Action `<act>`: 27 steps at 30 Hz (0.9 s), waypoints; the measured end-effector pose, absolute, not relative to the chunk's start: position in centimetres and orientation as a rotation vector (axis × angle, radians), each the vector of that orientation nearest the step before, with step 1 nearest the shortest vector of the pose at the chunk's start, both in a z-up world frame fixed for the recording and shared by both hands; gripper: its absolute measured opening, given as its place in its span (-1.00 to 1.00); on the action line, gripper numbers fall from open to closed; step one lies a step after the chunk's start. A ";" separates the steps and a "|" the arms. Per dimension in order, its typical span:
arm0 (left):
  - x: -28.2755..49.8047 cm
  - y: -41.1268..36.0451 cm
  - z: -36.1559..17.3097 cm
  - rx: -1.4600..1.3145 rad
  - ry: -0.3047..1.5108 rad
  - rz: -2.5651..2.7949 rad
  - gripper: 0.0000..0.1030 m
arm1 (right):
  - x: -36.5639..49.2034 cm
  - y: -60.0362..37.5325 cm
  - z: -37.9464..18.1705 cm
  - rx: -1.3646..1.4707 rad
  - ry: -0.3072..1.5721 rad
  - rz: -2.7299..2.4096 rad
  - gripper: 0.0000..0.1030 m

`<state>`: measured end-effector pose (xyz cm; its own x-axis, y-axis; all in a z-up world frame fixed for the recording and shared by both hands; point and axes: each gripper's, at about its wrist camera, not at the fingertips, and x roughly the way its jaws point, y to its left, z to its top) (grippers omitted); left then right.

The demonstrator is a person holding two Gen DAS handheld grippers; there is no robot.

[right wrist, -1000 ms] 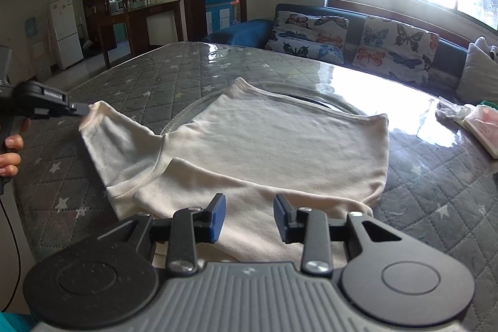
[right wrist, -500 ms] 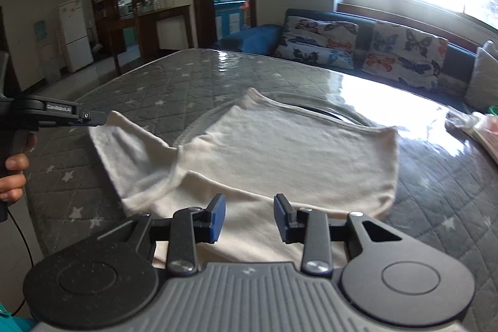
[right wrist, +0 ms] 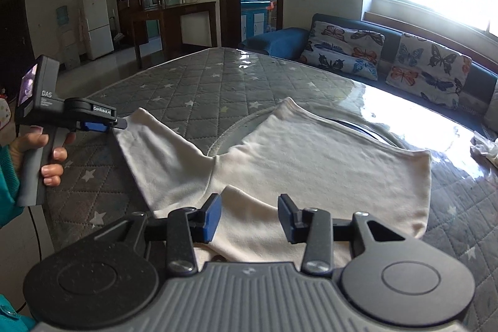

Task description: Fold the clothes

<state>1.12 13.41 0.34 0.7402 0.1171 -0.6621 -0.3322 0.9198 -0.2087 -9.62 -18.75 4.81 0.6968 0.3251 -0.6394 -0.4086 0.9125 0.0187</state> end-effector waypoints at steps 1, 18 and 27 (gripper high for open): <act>1.2 13.6 0.3 -0.354 0.698 0.235 -0.74 | -9.7 -18.9 4.8 -0.128 0.689 0.406 -0.22; -3.0 2.4 5.7 -0.401 0.592 -0.378 -0.89 | -10.1 -23.2 5.9 0.005 0.661 0.333 -0.22; -5.9 -5.6 2.7 -0.261 0.722 -0.596 -0.87 | -8.7 -25.8 4.3 0.203 0.741 0.327 -0.24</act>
